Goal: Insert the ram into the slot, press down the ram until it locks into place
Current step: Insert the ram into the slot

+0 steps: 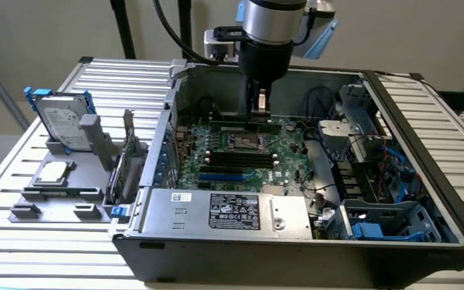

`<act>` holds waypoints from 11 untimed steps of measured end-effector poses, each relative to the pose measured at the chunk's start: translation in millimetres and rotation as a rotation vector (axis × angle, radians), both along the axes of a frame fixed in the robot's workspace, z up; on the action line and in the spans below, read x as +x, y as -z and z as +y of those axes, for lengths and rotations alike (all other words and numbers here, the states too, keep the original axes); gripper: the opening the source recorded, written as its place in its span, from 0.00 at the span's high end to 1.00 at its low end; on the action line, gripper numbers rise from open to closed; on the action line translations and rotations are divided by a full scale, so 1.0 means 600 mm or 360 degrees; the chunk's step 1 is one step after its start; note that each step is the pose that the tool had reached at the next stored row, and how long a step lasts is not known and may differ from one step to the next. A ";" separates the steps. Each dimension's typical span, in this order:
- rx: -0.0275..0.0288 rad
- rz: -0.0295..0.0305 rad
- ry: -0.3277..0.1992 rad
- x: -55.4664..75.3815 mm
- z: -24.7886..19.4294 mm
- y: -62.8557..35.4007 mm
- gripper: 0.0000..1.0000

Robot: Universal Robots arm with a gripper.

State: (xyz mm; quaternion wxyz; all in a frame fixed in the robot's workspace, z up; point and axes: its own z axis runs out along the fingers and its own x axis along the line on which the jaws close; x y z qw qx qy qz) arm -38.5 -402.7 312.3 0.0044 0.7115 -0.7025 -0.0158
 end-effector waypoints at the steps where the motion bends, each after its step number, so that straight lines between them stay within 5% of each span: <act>1: -0.00001 0.00000 0.0002 0.000 0.0000 0.003 0.87; 11: 0.00000 0.00000 0.0017 0.006 0.0000 0.033 0.87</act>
